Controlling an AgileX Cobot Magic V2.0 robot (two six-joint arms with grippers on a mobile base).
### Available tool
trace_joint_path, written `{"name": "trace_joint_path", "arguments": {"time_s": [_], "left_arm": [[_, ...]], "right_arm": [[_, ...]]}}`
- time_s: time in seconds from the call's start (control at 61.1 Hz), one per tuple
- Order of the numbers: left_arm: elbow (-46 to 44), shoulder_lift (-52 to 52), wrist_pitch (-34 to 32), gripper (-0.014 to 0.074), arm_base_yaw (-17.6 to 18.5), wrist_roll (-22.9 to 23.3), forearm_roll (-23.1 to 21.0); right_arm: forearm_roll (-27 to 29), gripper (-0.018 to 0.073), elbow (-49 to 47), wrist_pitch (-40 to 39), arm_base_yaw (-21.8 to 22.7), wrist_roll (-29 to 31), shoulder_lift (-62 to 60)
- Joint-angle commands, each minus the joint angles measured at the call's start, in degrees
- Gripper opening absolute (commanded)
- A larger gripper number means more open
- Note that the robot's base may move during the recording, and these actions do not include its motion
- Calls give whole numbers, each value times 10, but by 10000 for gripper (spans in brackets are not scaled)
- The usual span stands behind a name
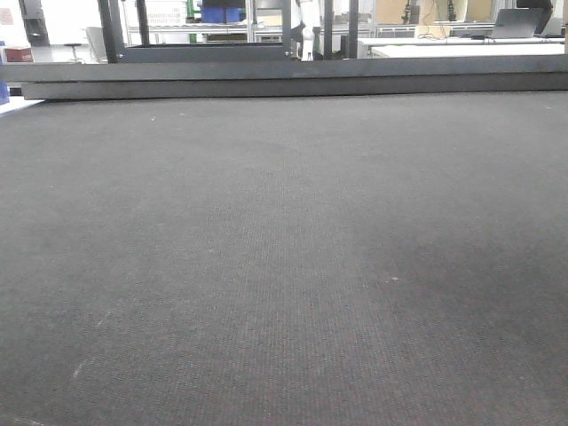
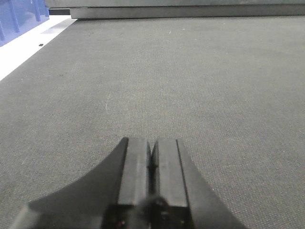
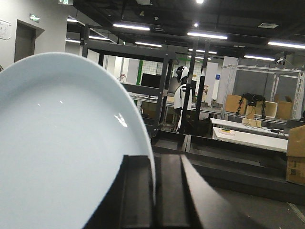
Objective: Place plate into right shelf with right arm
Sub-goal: 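Drive the base toward the steel shelf holding the plate in the right gripper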
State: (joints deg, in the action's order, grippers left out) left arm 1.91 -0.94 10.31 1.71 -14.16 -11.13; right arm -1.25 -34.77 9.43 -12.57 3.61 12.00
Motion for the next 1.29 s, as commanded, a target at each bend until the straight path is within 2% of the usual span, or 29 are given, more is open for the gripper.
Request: {"name": "trace_joint_path", "arguments": {"time_s": [0.0, 1.276], "left_arm": [[5, -6, -49, -47, 0, 2, -4], [5, -6, -49, -47, 0, 2, -4]], "right_arm": [[-3, 28, -16, -58, 2, 3, 7], [-3, 28, -16, -58, 2, 3, 7]]}}
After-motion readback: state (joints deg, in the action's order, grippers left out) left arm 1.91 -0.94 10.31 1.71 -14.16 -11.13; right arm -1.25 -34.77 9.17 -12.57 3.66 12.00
